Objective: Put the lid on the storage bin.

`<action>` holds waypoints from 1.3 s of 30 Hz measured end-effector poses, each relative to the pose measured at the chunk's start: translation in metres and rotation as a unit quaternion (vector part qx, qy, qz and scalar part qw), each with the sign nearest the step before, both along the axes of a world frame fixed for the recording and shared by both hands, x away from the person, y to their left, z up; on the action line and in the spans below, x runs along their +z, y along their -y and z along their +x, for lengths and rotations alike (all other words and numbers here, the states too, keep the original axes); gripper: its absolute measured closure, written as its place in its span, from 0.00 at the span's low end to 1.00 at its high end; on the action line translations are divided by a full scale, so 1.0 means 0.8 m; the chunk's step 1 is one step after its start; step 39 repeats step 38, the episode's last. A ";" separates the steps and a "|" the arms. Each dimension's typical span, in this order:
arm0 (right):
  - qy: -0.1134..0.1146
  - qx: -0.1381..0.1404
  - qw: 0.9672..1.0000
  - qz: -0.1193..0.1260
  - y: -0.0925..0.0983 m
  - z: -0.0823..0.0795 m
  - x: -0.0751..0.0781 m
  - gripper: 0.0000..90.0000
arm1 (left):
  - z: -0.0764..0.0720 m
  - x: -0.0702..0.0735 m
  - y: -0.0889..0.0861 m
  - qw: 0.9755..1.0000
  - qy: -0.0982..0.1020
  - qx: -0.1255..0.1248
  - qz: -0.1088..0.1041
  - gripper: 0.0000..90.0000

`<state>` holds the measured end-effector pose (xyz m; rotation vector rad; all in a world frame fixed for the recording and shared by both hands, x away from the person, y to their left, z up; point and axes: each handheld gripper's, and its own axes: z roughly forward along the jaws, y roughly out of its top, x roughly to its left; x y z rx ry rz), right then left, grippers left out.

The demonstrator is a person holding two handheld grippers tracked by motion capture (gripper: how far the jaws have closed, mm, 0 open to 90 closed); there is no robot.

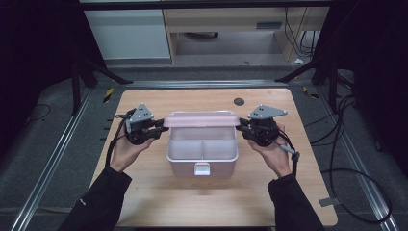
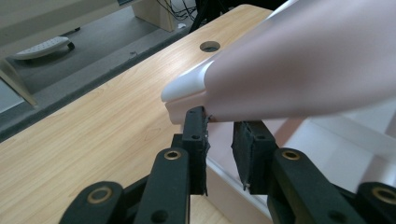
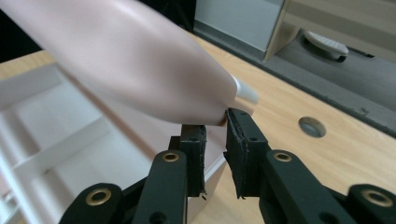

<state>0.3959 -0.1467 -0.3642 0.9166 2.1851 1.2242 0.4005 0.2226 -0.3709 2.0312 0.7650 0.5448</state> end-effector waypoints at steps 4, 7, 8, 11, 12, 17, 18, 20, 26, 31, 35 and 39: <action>-0.001 0.007 1.000 0.003 0.004 -0.016 -0.011 0.84 | -0.015 -0.008 0.004 1.000 0.003 0.006 0.015 0.81; -0.004 0.012 1.000 -0.003 0.005 -0.025 -0.017 0.82 | -0.024 -0.013 0.000 1.000 -0.002 0.004 0.004 0.79; -0.003 0.012 1.000 -0.011 0.005 -0.027 -0.018 0.81 | -0.029 -0.016 -0.003 1.000 -0.002 0.006 0.002 0.78; -0.006 0.011 1.000 -0.022 0.007 -0.032 -0.021 0.78 | -0.038 -0.019 -0.009 1.000 -0.002 0.005 0.002 0.73; -0.006 0.010 1.000 -0.027 0.007 -0.033 -0.022 0.77 | -0.041 -0.020 -0.012 1.000 0.001 0.009 0.005 0.73; -0.012 0.006 0.999 -0.038 0.011 -0.039 -0.030 0.70 | -0.048 -0.026 -0.020 1.000 -0.005 0.015 0.003 0.70; -0.013 0.003 0.999 -0.044 0.012 -0.040 -0.031 0.68 | -0.049 -0.028 -0.021 1.000 -0.006 0.014 0.005 0.69; -0.012 -0.002 0.999 -0.053 0.016 -0.043 -0.035 0.66 | -0.051 -0.033 -0.024 1.000 -0.007 0.020 0.015 0.66; -0.021 -0.022 0.998 -0.053 0.033 -0.045 -0.047 0.56 | -0.043 -0.050 -0.046 0.998 -0.020 0.058 0.023 0.57; -0.017 -0.067 0.997 -0.040 0.048 -0.042 -0.057 0.36 | -0.032 -0.076 -0.065 0.994 -0.050 0.090 0.023 0.48; -0.029 -0.100 0.994 -0.032 0.064 -0.036 -0.075 0.23 | -0.024 -0.096 -0.081 0.991 -0.069 0.114 0.024 0.40; -0.048 -0.126 0.990 -0.027 0.078 -0.032 -0.090 0.17 | -0.021 -0.109 -0.095 0.988 -0.080 0.132 0.015 0.34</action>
